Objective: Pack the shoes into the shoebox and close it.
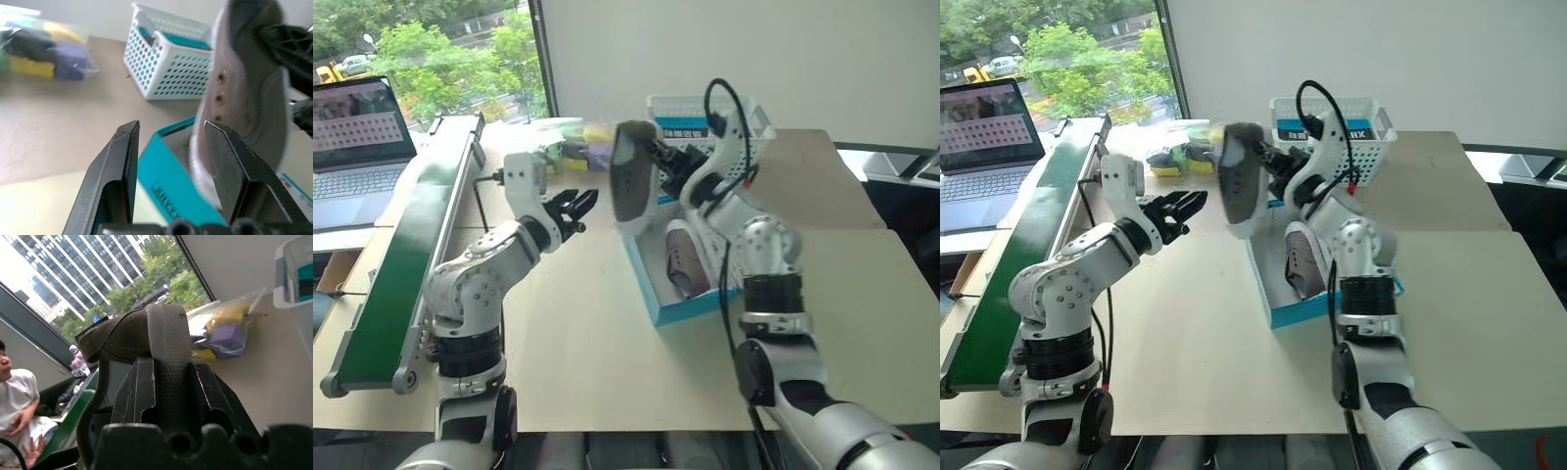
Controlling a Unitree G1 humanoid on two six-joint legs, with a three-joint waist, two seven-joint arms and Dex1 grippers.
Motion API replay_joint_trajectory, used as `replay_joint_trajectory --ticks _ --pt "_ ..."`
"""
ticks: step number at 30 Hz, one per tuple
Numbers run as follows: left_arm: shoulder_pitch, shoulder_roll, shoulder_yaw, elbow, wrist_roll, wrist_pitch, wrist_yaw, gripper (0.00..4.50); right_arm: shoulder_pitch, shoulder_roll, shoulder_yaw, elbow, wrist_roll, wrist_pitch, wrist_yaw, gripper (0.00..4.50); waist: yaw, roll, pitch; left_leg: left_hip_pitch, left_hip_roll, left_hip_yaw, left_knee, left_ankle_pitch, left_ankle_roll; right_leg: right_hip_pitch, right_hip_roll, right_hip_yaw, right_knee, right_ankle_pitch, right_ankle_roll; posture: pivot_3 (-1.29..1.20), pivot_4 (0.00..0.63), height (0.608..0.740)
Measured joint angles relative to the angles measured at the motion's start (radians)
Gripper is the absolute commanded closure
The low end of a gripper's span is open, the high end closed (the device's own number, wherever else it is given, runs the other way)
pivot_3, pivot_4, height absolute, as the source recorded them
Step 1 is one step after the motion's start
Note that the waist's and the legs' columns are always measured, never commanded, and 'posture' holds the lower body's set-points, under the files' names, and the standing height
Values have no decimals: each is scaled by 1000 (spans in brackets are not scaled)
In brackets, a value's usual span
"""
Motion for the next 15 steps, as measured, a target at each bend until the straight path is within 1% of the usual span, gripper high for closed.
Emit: replay_joint_trajectory --ticks 3,5,7,12,15 --pt "-1 -25 55 1 -24 -5 29 2251 -2 -124 93 22 -66 59 122 4113 2 0 0 0 0 0 0 0 0 1 0 0 -2 0 0 0 150 740" --pt "-1 -26 56 1 -25 -11 34 2251 -2 -175 133 43 -91 104 188 4113 2 0 0 0 0 0 0 0 0 1 0 0 -2 0 0 0 150 740" --pt "0 -48 60 1 -28 -15 42 2251 5 -213 178 44 -117 123 257 4113 1 0 0 0 0 1 0 0 0 1 0 1 -3 0 0 0 150 740" --pt "1 -79 53 1 -30 -20 55 2251 45 -208 231 44 -164 147 334 4113 2 0 0 0 0 1 0 0 0 1 0 0 -2 0 0 0 150 740" --pt "17 -81 53 1 -30 -21 59 2251 55 -208 244 43 -175 169 344 4113 4 0 0 0 0 0 1 0 0 2 0 0 -3 0 0 0 150 740"
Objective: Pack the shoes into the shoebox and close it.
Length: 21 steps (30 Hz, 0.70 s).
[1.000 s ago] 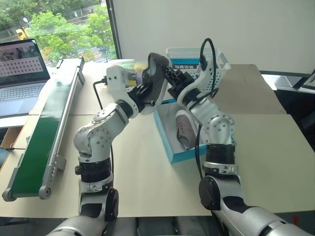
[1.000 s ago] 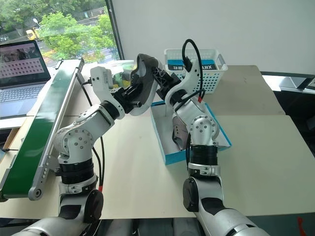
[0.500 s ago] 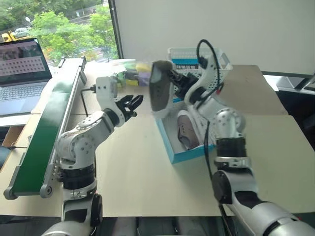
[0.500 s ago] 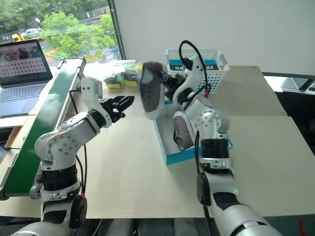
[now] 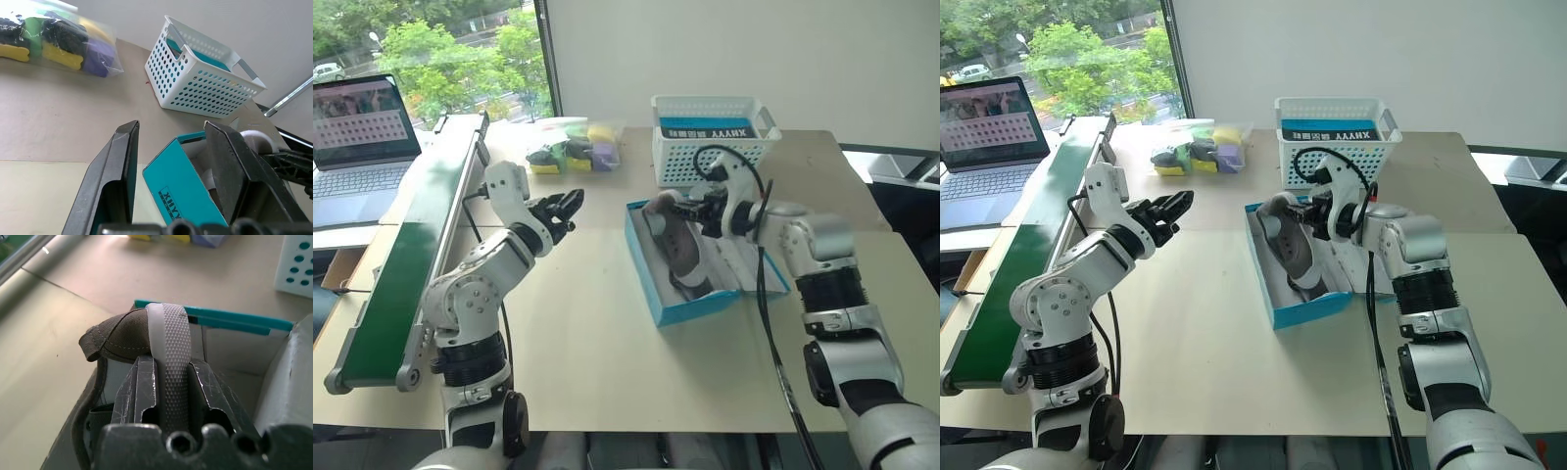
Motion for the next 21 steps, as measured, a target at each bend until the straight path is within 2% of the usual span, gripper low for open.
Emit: replay_joint_trajectory --ticks 11,16,21 --pt "47 -21 -36 -1 5 -24 5 2251 -41 -6 5 -22 -11 111 56 4113 2 0 0 0 0 0 0 0 0 0 0 0 0 0 0 0 150 740" --pt "47 -16 -42 -1 8 -41 5 2251 31 19 23 -13 -12 156 86 4113 2 0 0 0 0 0 0 0 0 1 0 0 0 0 0 0 150 740" --pt "47 -9 -51 -1 9 -43 5 2251 43 27 43 20 -70 111 94 4113 2 -1 -1 3 0 0 0 0 0 4 0 0 0 0 0 0 150 740"
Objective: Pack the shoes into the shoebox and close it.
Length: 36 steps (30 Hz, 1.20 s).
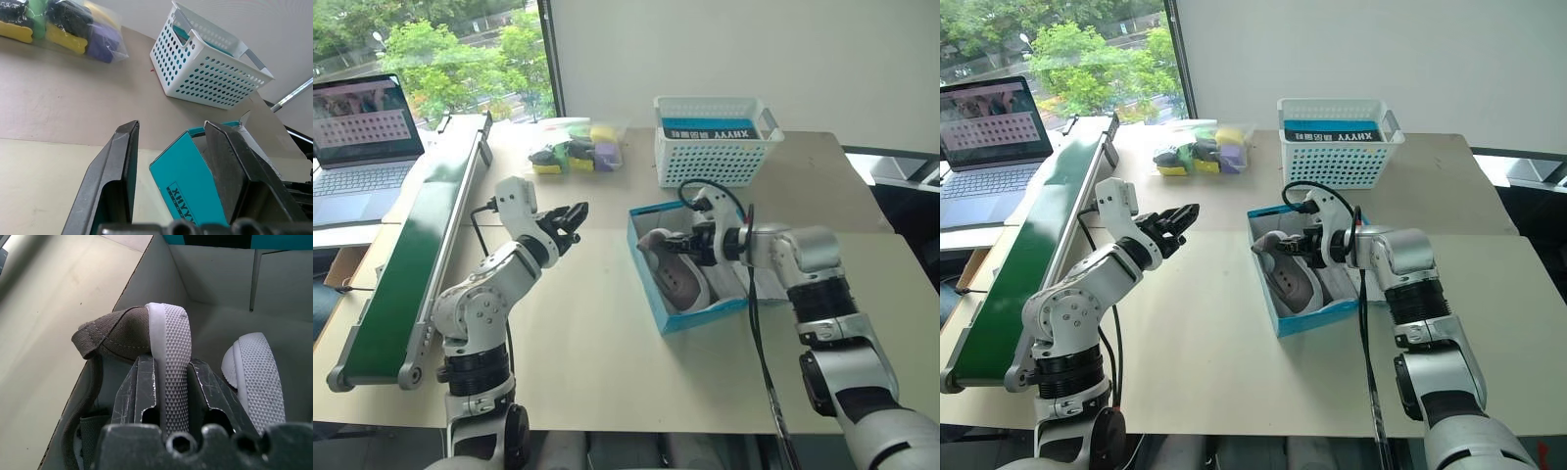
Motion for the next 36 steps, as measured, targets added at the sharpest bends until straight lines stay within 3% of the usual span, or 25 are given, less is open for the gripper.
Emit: replay_joint_trajectory --ticks 8,16,18,23,27,29,36 --pt "1 1 -9 -1 0 -1 5 2251 12 17 220 55 -273 -256 -72 4113 2 -2 -1 15 0 -1 0 0 0 18 0 0 -6 0 1 0 150 740" --pt "1 12 -34 -1 13 -3 0 2251 23 71 282 60 -421 -330 -117 4113 -5 -4 -3 17 0 -1 0 0 0 19 0 0 -5 0 1 0 150 740" --pt "1 12 -37 -1 14 -3 -2 2222 29 79 283 47 -442 -330 -124 3164 -6 -4 -4 17 0 -1 0 0 0 19 1 0 -5 0 1 0 150 740" --pt "-2 39 -59 0 21 -4 -26 2222 46 105 211 -56 -397 -206 -94 1639 -6 -4 -3 14 0 -1 -1 0 0 15 1 0 -5 0 1 0 150 740" --pt "19 169 -164 -25 87 -2 -96 2222 45 97 135 -132 -349 -97 -79 272 -6 -1 -1 10 0 -1 -2 0 0 11 1 0 -5 0 1 0 150 740" --pt "88 253 -238 -75 117 2 -161 2222 17 57 42 -211 -306 -3 -79 116 -6 3 1 6 0 -1 -3 0 0 8 0 1 -5 0 1 0 150 740" --pt "116 331 -314 -95 106 8 -335 2222 -82 -131 -87 -400 -238 137 -47 116 9 4 3 -3 -1 -1 -3 0 0 -2 0 0 -5 0 1 0 150 740"
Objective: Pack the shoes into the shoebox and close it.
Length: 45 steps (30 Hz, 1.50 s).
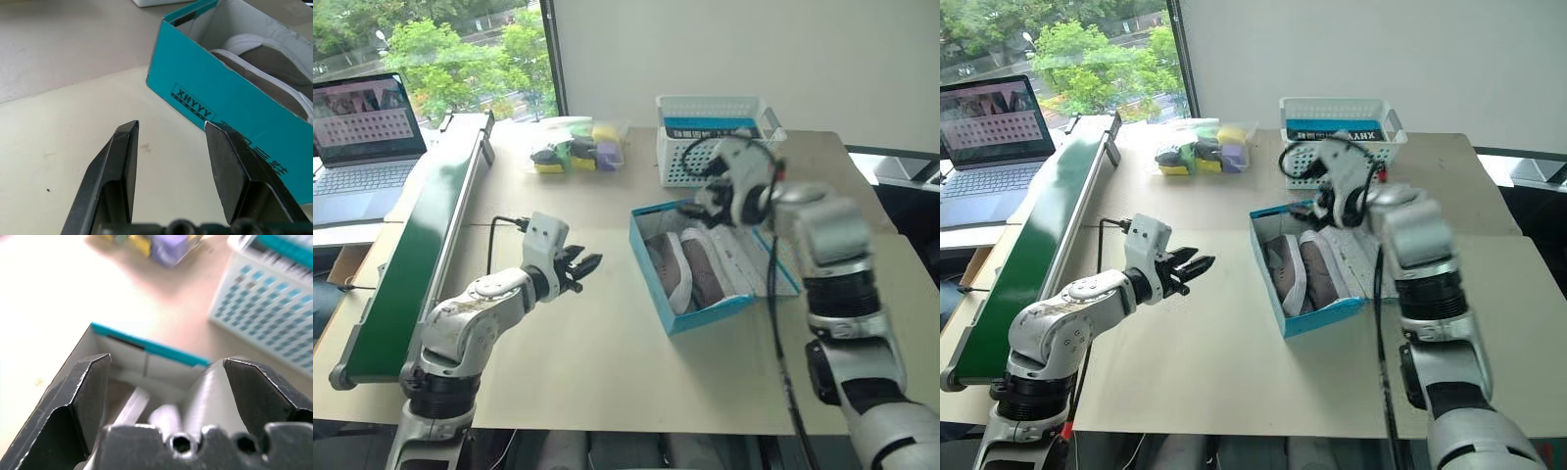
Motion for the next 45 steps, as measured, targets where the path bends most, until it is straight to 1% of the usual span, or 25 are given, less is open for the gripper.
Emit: replay_joint_trajectory --ticks 2,3,5,7,8,10,11,12,13,14,16,18,19,20,21,24,26,28,31,35,36,42,43,44,45 --pt "-35 20 -24 1 -4 -2 -68 2222 21 -71 -26 -53 37 60 35 116 5 0 0 -1 0 0 0 0 0 0 0 0 -1 0 0 0 150 740" --pt "-57 30 -43 1 -10 -5 -113 2222 58 -137 -42 -122 71 109 68 116 11 0 0 -1 0 0 0 0 1 0 0 0 -3 0 0 0 150 740" --pt "-75 47 -62 4 -12 -10 -165 2222 122 -203 -78 -210 125 180 110 116 13 0 0 -1 0 0 0 -1 1 1 0 0 -4 0 0 0 150 740" --pt "-96 67 -92 14 -11 -19 -231 2222 273 -278 -171 -344 216 312 168 116 18 0 0 -2 0 0 0 -1 2 1 0 0 -5 0 0 0 150 740" --pt "-100 74 -97 14 -11 -25 -249 2222 324 -291 -196 -379 240 351 184 116 18 0 0 -2 0 0 0 -1 3 1 0 -1 -6 0 1 0 150 740" --pt "-130 96 -120 31 -7 -40 -309 2222 521 -314 -316 -493 323 446 232 116 25 0 0 -3 0 0 0 -2 3 1 0 -1 -6 0 1 0 150 740" --pt "-144 111 -126 46 -2 -48 -338 2222 597 -298 -373 -537 365 476 245 116 24 0 0 -3 0 1 1 -2 3 1 0 0 -6 0 1 0 150 740" --pt "-163 123 -138 66 9 -58 -367 2222 663 -240 -449 -586 404 486 244 116 19 0 0 -2 0 1 1 -2 3 2 1 1 -6 0 1 0 150 740" --pt "-188 137 -158 88 24 -80 -406 2222 732 -151 -524 -647 448 488 237 116 14 -1 0 0 2 0 1 -2 3 4 3 0 -5 -1 1 0 150 740" --pt "-210 148 -174 106 41 -101 -440 2222 804 -78 -558 -695 490 490 224 116 10 -1 0 2 2 1 1 -2 3 6 3 1 -5 -1 0 0 150 740" --pt "-245 174 -198 139 64 -143 -508 2222 948 -34 -565 -775 521 491 197 116 9 4 1 4 1 2 1 -2 3 7 2 1 -5 -1 1 0 150 740" --pt "-265 192 -201 179 86 -165 -547 2222 1014 -15 -569 -807 516 490 162 116 4 3 1 8 1 2 2 -2 3 12 2 1 -5 -1 1 0 150 740" --pt "-284 194 -207 205 93 -176 -569 2222 1046 15 -572 -811 503 482 132 116 4 2 1 10 2 1 2 -2 3 14 3 0 -5 -2 2 0 150 740" --pt "-315 195 -216 232 108 -195 -600 2222 1098 66 -567 -795 474 433 87 116 6 1 1 10 2 0 2 -2 3 14 3 0 -5 -4 7 0 150 740" --pt "-332 198 -216 248 118 -206 -613 2222 1116 111 -559 -765 452 389 58 116 7 1 0 10 2 0 2 -1 3 15 4 0 -5 -5 8 0 150 740" --pt "-392 197 -221 290 142 -233 -657 2222 1140 260 -535 -546 304 40 -61 116 4 1 0 9 1 2 2 -2 3 14 2 2 -6 -5 8 0 150 740" --pt "-401 196 -221 297 156 -247 -683 2222 1138 325 -539 -399 229 -185 -119 116 1 2 0 9 1 3 1 -2 3 13 2 2 -6 -3 4 0 150 740" --pt "-401 196 -227 312 169 -248 -697 2222 1133 367 -537 -325 217 -310 -135 116 -3 2 1 9 2 2 -1 -2 3 12 3 2 -5 -2 2 0 150 740" --pt "-401 195 -232 315 182 -250 -714 2222 1097 412 -529 -248 217 -436 -149 116 -14 2 1 9 2 2 -1 -2 3 12 3 2 -5 -2 2 0 150 740" --pt "-401 193 -232 315 197 -250 -724 2222 1040 422 -493 -126 196 -585 -160 116 -13 3 1 10 2 1 -1 -2 3 13 3 2 -4 -2 2 0 150 740" --pt "-401 193 -231 315 199 -250 -726 2222 1026 425 -489 -90 197 -614 -169 614 -13 3 1 10 2 1 -1 -2 3 13 3 2 -4 -2 2 0 150 740" --pt "-399 194 -225 313 203 -244 -726 2222 1047 406 -472 -70 238 -645 -149 2487 -10 3 1 9 2 1 -1 -2 3 13 2 2 -4 -2 2 0 150 740" --pt "-397 194 -223 311 203 -243 -724 2222 1053 402 -466 -70 239 -645 -148 2950 -11 3 1 9 2 1 -1 -2 3 13 3 2 -4 -2 2 0 150 740" --pt "-394 194 -221 308 203 -242 -723 2222 1055 398 -460 -69 239 -645 -148 3243 -11 3 1 9 2 1 -1 -2 3 13 2 2 -4 -2 2 0 150 740" --pt "-392 194 -220 303 203 -239 -718 2222 1054 393 -455 -68 240 -645 -148 3722 -12 3 1 10 2 1 -1 -2 3 13 3 2 -4 -2 1 0 150 740"
